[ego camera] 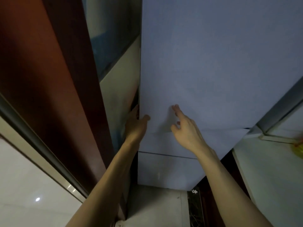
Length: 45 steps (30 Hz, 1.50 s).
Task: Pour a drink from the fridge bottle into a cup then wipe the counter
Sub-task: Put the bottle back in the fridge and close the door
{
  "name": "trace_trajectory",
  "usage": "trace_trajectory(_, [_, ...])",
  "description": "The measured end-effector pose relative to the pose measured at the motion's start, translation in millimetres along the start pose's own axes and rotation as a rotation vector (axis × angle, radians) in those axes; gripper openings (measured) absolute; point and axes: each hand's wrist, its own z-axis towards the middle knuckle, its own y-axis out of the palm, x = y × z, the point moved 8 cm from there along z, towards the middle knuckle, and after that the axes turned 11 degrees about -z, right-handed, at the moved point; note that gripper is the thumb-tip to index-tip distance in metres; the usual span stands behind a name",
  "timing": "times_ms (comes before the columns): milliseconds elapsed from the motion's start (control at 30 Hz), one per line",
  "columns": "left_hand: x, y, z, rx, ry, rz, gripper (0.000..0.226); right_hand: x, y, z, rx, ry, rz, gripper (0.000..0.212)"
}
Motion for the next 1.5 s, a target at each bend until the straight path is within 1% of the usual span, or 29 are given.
trace_trajectory(133, [10.8, 3.6, 25.1, -0.03, 0.011, 0.025, 0.048, 1.0, 1.3, 21.4, -0.033, 0.005, -0.051, 0.069])
trace_trajectory(333, [8.4, 15.2, 55.2, -0.036, -0.023, -0.026, 0.052, 1.3, 5.1, 52.8, -0.037, -0.048, -0.109, 0.069])
trace_trajectory(467, [9.7, 25.0, 74.5, 0.005, -0.022, -0.043, 0.049, 10.3, 5.2, 71.9, -0.095, -0.026, -0.122, 0.07])
trace_trajectory(667, [2.8, 29.8, 89.4, 0.067, -0.019, -0.051, 0.046, 17.4, 12.8, 83.9, -0.112, -0.01, -0.138, 0.072])
trace_trajectory(800, [4.6, 32.5, 90.8, 0.089, -0.013, 0.001, 0.042, 15.3, 25.7, 82.3, -0.187, -0.092, -0.2, 0.074])
trace_trajectory(833, [4.0, 32.9, 91.2, 0.093, -0.019, 0.019, 0.044, 17.4, 23.0, 81.3, -0.175, -0.099, -0.184, 0.072])
trace_trajectory(900, [4.8, 31.4, 90.3, 0.121, -0.033, 0.09, 0.053, 29.5, 8.3, 79.4, -0.121, -0.055, -0.082, 0.062])
trace_trajectory(933, [8.1, 33.9, 88.2, 0.12, -0.019, 0.123, 0.048, 38.7, -2.7, 77.9, -0.085, -0.023, -0.046, 0.055])
trace_trajectory(967, [14.5, 40.5, 84.3, 0.105, 0.016, 0.154, 0.036, 49.6, -13.3, 76.8, -0.044, 0.003, -0.041, 0.046])
trace_trajectory(1000, [22.6, 50.4, 78.0, 0.077, 0.058, 0.18, 0.023, 60.4, -23.8, 74.2, -0.006, 0.019, -0.065, 0.035])
trace_trajectory(1033, [29.8, 63.1, 70.2, 0.036, 0.096, 0.207, 0.014, 73.2, -31.9, 70.9, 0.016, 0.036, -0.086, 0.024])
trace_trajectory(1067, [34.0, 78.2, 63.0, -0.025, 0.129, 0.229, 0.015, 87.2, -38.8, 66.1, 0.025, 0.058, -0.091, 0.022])
trace_trajectory(1133, [31.3, 112.3, 46.3, -0.191, 0.146, 0.295, 0.022, 120.7, -47.3, 51.1, 0.011, 0.119, -0.077, 0.024])
trace_trajectory(1167, [25.8, 129.2, 37.0, -0.279, 0.144, 0.352, 0.022, 137.2, -50.3, 41.4, 0.001, 0.143, -0.083, 0.025])
trace_trajectory(1200, [16.8, 145.8, 28.5, -0.369, 0.149, 0.429, 0.019, 152.9, -52.6, 29.8, -0.018, 0.161, -0.095, 0.025])
trace_trajectory(1267, [-9.1, 177.3, 9.7, -0.565, 0.187, 0.671, 0.008, 186.3, -53.0, 2.7, -0.076, 0.207, -0.109, 0.026])
trace_trajectory(1300, [-24.2, 192.1, -1.3, -0.664, 0.217, 0.824, 0.009, 205.3, -49.6, -14.0, -0.123, 0.246, -0.111, 0.027])
trace_trajectory(1367, [-61.7, 216.1, -26.1, -0.865, 0.224, 1.114, 0.023, 244.9, -39.8, -55.5, -0.219, 0.346, -0.07, 0.027])
trace_trajectory(1433, [-101.5, 232.8, -56.0, -1.073, 0.1, 1.317, 0.037, 283.7, -31.6, -104.6, -0.284, 0.461, -0.026, 0.03])
trace_trajectory(1500, [-131.4, 246.4, -82.4, -1.219, -0.027, 1.421, 0.046, 315.0, -29.6, -152.4, -0.293, 0.555, -0.032, 0.033])
